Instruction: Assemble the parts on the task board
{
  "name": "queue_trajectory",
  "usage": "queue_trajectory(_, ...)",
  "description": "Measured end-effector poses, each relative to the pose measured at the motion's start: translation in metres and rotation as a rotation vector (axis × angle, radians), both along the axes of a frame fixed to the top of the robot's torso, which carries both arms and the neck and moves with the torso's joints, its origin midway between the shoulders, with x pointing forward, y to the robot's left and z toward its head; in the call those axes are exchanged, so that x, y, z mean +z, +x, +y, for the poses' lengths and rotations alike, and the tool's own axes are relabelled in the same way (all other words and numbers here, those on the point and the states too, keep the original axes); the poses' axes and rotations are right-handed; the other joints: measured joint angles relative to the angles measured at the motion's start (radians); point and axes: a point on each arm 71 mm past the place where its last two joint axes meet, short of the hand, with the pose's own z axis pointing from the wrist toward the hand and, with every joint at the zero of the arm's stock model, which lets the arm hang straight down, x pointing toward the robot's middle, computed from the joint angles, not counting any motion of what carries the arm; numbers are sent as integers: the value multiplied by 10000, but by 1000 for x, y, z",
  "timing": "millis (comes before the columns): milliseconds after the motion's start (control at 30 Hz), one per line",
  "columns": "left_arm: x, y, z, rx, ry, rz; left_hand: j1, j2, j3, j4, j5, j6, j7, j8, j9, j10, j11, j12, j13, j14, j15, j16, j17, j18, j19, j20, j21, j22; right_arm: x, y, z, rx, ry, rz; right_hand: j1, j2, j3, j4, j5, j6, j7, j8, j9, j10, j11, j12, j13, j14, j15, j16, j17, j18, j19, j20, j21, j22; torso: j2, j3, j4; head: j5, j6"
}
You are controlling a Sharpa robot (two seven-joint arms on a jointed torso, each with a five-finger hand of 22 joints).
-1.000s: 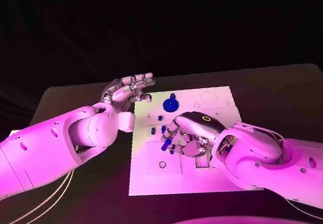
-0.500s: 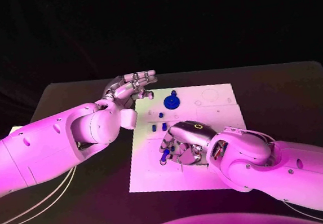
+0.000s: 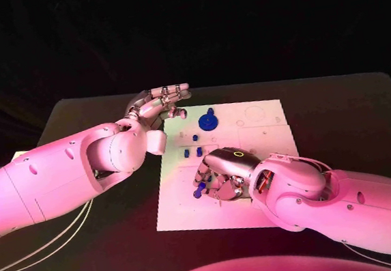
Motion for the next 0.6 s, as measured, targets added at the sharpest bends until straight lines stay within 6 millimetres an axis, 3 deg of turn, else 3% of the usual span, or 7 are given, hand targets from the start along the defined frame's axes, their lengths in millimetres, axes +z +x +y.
queue_trajectory(467, 0, 0, 0, -17, -6, 20, 0, 0, 0, 0, 0, 0, 0, 0, 0, 0, 0, 0, -2, 0, 0, 0, 1, 0, 0, 0, 0, 1, -4, -4, 11, 162, -333, -347, -91, 19, -1, 0, -7, -25, -9, -57, -17, 4, -4, -4, 3, 0, 0, 0, -43, -1, 0, 0, 0, -61, -4, -13, 11, -22, -9)
queue_trajectory(533, 0, 0, 0, -18, -6, 24, 0, 0, 0, 0, 0, 0, 0, 0, 0, 0, 0, 0, -2, 0, 0, 0, 1, 0, 0, 0, 0, 0, -4, -4, 13, 196, -364, -413, -92, 18, -31, -21, -6, -142, 76, -75, -27, -20, -28, -133, 5, 0, 0, -21, -136, -1, -41, 41, -19, -148, -4, -17, 11, -17, -19)
queue_trajectory(600, 0, 0, 0, -18, -5, 26, 0, 0, 0, 0, 0, 0, 0, 0, 0, 0, 0, 0, -3, 0, 0, 0, 1, 1, 0, 0, 0, 1, -5, -5, 13, 212, -400, -461, -379, -20, -142, 59, 140, -441, 163, -220, -86, -203, -73, -314, 25, 0, 150, -178, -306, 0, -154, 142, -146, -318, -5, -18, 12, -17, -26)
